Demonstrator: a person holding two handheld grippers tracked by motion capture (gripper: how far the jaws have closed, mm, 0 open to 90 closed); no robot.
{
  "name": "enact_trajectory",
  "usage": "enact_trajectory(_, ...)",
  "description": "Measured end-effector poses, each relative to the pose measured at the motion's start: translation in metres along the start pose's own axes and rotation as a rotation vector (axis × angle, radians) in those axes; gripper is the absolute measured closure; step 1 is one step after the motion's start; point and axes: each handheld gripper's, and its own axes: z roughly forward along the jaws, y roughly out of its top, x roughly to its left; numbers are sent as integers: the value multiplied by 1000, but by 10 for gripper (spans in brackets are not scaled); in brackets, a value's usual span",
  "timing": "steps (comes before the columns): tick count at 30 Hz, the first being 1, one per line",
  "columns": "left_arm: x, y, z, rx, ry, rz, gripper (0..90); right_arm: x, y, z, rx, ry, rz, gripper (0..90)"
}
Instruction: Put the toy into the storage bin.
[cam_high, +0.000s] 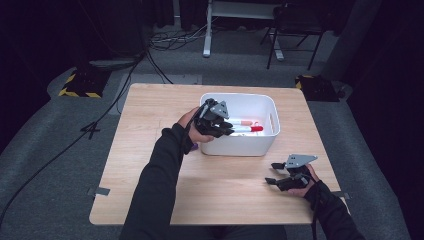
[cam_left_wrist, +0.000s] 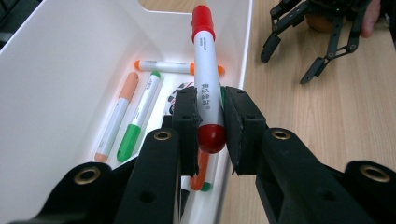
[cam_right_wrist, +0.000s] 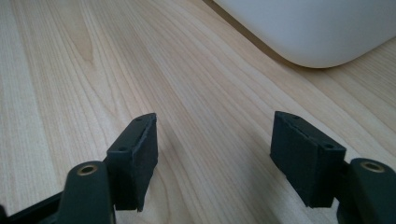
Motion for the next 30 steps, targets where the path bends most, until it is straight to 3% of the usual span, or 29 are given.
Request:
enact_trajectory(5,2,-3,-1,-5,8,-11,756,0,0,0,-1,2,4,326)
enact_trajectory(11,2,-2,-2,-14,-28,-16,755,0,0,0,-1,2,4,326)
enact_trajectory(23,0,-1,-2,-12,-18,-23,751,0,0,0,0,2,8,328)
enact_trajectory(30,0,-2,-6,-39,-4,-28,719,0,0,0,-1,2,6,328)
